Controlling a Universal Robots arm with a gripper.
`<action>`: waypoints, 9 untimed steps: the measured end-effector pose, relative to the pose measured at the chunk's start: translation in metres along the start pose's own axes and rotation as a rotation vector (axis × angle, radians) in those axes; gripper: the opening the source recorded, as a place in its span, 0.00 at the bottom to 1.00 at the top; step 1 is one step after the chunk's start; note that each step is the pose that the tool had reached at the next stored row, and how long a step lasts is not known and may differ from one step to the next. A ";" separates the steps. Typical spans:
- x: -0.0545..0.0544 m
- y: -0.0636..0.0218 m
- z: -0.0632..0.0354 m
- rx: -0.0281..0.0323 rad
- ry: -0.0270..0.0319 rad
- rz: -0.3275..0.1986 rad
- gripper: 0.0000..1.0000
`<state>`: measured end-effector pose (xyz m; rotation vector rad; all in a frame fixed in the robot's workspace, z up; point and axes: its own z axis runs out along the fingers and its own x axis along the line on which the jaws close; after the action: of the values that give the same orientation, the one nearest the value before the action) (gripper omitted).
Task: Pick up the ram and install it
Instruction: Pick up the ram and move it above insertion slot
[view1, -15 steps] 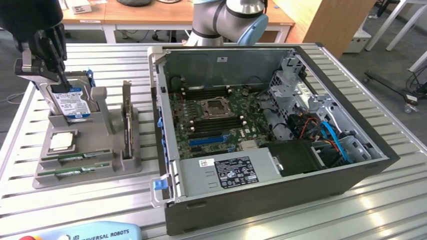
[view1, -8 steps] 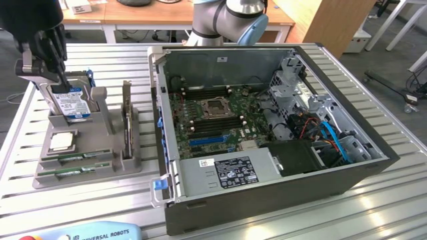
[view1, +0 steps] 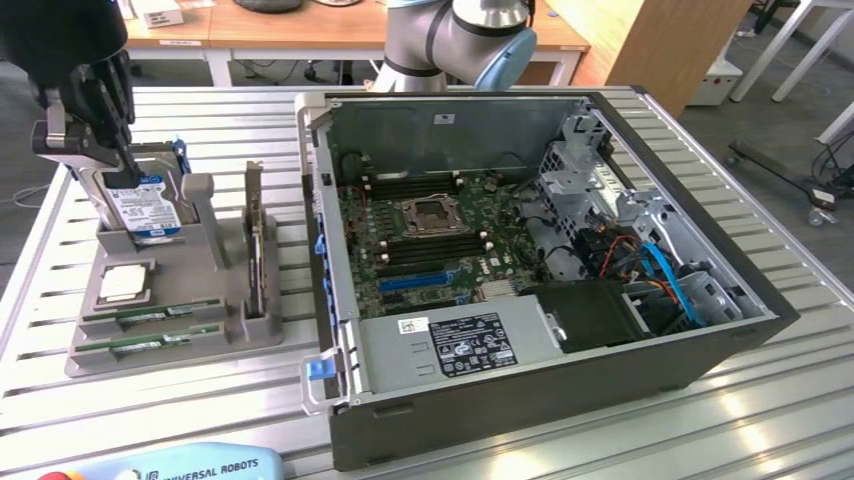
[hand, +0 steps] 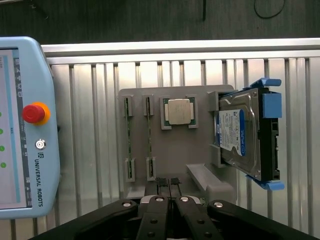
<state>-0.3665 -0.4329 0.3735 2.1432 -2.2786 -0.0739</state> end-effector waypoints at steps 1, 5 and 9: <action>0.000 0.0000 0.0001 0.0001 -0.0002 0.000 0.10; 0.000 -0.0001 0.0006 0.0003 -0.0002 0.000 0.10; 0.000 -0.0001 0.0020 0.0002 -0.0002 0.000 0.10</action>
<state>-0.3665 -0.4329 0.3715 2.1433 -2.2788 -0.0739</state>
